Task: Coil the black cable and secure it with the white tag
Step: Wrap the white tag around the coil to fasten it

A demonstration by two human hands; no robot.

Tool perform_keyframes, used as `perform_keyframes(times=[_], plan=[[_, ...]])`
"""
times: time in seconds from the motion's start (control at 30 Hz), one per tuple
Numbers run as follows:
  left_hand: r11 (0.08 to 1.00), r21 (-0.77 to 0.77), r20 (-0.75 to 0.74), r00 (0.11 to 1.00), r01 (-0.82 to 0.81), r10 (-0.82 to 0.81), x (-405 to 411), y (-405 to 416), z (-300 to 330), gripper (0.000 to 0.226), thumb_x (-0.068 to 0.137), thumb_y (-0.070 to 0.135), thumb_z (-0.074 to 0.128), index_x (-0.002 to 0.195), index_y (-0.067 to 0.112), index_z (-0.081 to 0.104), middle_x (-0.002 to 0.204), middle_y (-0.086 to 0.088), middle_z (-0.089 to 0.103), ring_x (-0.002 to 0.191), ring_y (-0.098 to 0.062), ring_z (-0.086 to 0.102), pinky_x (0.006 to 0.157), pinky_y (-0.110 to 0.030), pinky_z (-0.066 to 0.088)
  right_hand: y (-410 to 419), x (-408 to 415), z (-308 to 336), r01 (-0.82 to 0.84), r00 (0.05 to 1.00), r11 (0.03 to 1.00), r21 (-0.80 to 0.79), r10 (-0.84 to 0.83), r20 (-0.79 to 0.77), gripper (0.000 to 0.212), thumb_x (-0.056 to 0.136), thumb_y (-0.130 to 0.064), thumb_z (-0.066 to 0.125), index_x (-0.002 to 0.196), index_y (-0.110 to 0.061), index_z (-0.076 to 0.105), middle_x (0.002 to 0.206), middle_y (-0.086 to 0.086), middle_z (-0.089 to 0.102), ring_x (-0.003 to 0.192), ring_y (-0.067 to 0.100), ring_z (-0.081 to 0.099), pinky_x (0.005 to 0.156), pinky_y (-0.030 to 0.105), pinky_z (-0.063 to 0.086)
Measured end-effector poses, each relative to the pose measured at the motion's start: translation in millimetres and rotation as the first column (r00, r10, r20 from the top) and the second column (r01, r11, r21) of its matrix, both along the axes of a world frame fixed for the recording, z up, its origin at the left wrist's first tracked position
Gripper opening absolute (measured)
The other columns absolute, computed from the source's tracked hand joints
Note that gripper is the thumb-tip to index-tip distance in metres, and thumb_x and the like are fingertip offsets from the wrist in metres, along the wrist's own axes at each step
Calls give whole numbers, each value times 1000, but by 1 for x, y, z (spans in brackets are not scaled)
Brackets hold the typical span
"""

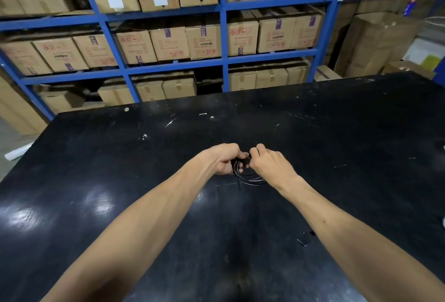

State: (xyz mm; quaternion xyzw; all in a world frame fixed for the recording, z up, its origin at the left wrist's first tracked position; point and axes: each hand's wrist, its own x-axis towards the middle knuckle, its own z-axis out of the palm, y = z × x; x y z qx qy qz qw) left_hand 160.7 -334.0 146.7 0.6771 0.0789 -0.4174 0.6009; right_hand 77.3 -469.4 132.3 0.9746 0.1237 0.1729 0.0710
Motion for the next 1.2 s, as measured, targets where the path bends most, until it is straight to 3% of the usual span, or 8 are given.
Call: perform_keyframes(times=[0.13, 0.23, 0.47, 0.63, 0.8, 0.97, 1.1, 1.2], plan=[[996, 32, 126, 988, -89, 84, 1, -3, -2, 24, 95, -1, 50, 77, 10, 61, 73, -5, 57, 51, -11, 41, 50, -24, 37, -4, 9, -3, 6, 999, 1000, 10, -5, -52, 11, 91, 0, 68, 101, 2, 66, 91, 17, 62, 63, 36, 68, 47, 39, 43], [989, 5, 196, 970, -147, 144, 0, -1, -12, 21, 91, -3, 55, 79, 9, 65, 75, -5, 59, 53, -10, 38, 50, -22, 34, -9, 15, 5, 15, 976, 1000, 2, -14, -217, 32, 100, -6, 48, 129, -11, 59, 116, 8, 63, 95, 34, 69, 70, 39, 48], [1000, -10, 376, 926, -27, 29, -2, 8, -25, 28, 86, -1, 59, 107, 8, 77, 90, -5, 73, 76, -17, 40, 55, -22, 30, -25, 23, 36, 136, 964, 962, 236, -74, -256, 27, 95, -42, 66, 109, -20, 73, 99, 8, 77, 97, 33, 69, 78, 38, 51], [998, 5, 449, 892, 63, -59, 1, 16, -21, 29, 87, 0, 64, 111, 13, 75, 82, -1, 68, 80, -18, 40, 60, -25, 32, -32, 30, 52, -31, 940, 951, 306, 132, -316, 16, 98, -16, 64, 106, -12, 77, 104, 4, 76, 97, 24, 71, 84, 35, 55], [983, 26, 448, 877, 181, -174, 5, 27, -6, 29, 89, -3, 64, 115, 8, 73, 104, -5, 72, 90, -13, 50, 81, -23, 38, -33, 32, 58, -13, 942, 908, 418, 151, -299, 6, 92, -24, 74, 95, -21, 79, 125, -5, 70, 110, 17, 66, 93, 39, 53], [949, -48, 438, 861, 311, -259, -1, 40, 4, 26, 94, 0, 60, 118, 1, 70, 91, -6, 74, 68, -4, 51, 59, -16, 38, -34, 32, 63, 179, 880, 727, 663, 183, -438, 18, 79, -25, 88, 89, -26, 73, 79, -7, 75, 71, 2, 67, 73, 30, 57], [968, -181, 327, 939, 174, -108, -8, 36, 5, 23, 97, -5, 50, 114, -11, 65, 74, -7, 57, 60, -9, 35, 49, -15, 31, -24, 31, 54, 182, 909, 704, 687, 146, -390, 26, 87, -20, 80, 100, -31, 60, 79, -6, 74, 72, 6, 68, 71, 29, 53], [974, -229, 162, 986, 4, 34, -8, 35, 11, 22, 99, -7, 42, 90, -2, 61, 70, -7, 51, 50, -7, 32, 44, -15, 28, -18, 26, 49, 90, 945, 754, 651, 141, -294, 22, 100, -22, 63, 118, -30, 56, 106, -5, 73, 98, 15, 69, 84, 35, 57]])
